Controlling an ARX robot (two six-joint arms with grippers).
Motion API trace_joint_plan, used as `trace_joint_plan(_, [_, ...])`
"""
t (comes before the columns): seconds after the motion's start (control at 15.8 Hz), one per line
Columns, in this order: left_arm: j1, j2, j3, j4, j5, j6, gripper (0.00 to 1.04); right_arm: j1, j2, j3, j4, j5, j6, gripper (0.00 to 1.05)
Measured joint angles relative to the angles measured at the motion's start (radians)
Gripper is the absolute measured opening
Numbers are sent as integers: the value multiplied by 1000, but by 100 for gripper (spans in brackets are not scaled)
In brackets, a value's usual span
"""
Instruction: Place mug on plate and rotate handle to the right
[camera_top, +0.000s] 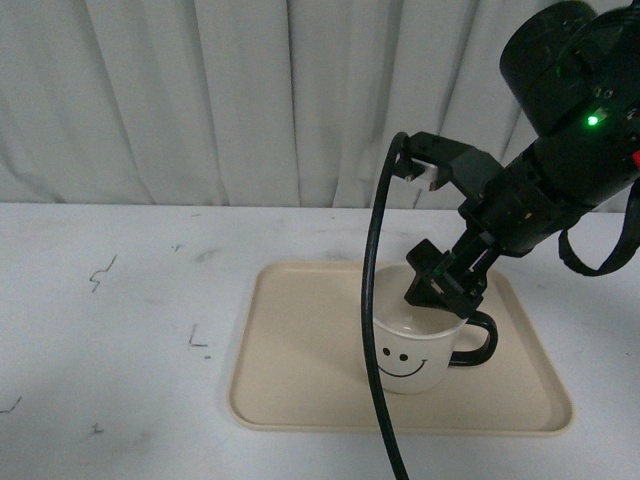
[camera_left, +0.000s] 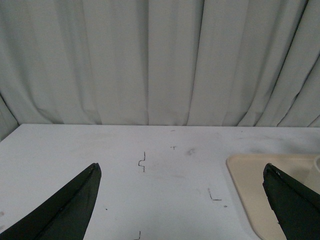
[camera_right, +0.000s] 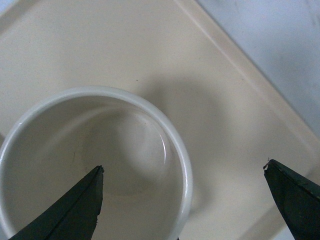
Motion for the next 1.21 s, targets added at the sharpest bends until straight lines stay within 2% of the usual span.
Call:
trace_joint_plan(0.13, [0,0,0,0,0,0,98,-25,-167,-126,146,-83,-13,98])
trace_joint_plan(0.25, [0,0,0,0,0,0,98,-45,-362,-293,378,-162,17,98])
trace_joint_plan(0.44, [0,0,0,1,0,0,98,-42,-475,-354,547,-163,73,97])
trace_joint_plan(0.51, [0,0,0,0,1,0,98,-21,-470,-467,831,60,175,87])
trace_joint_plan(0.63, [0,0,0,-1,0,0,98,-25,-496,-713,1131,346,376,68])
trace_joint_plan(0.7, [0,0,0,0,0,0,98,-53,-540,-810,1249,421,451,57])
trace_joint_plan(0.83, [0,0,0,0,1,0,98,-98,-702,-933,1379,423,524,33])
trace_joint_plan(0.95, [0,0,0,0,0,0,98,-109,-767,-1062,1375,383,543,9])
trace_joint_plan(1.02, [0,0,0,0,0,0,98,-124,-794,-1119,1368,373,548,2])
trace_joint_plan(1.21, [0,0,0,0,1,0,98,-155,-953,-1219,1361,349,550,2])
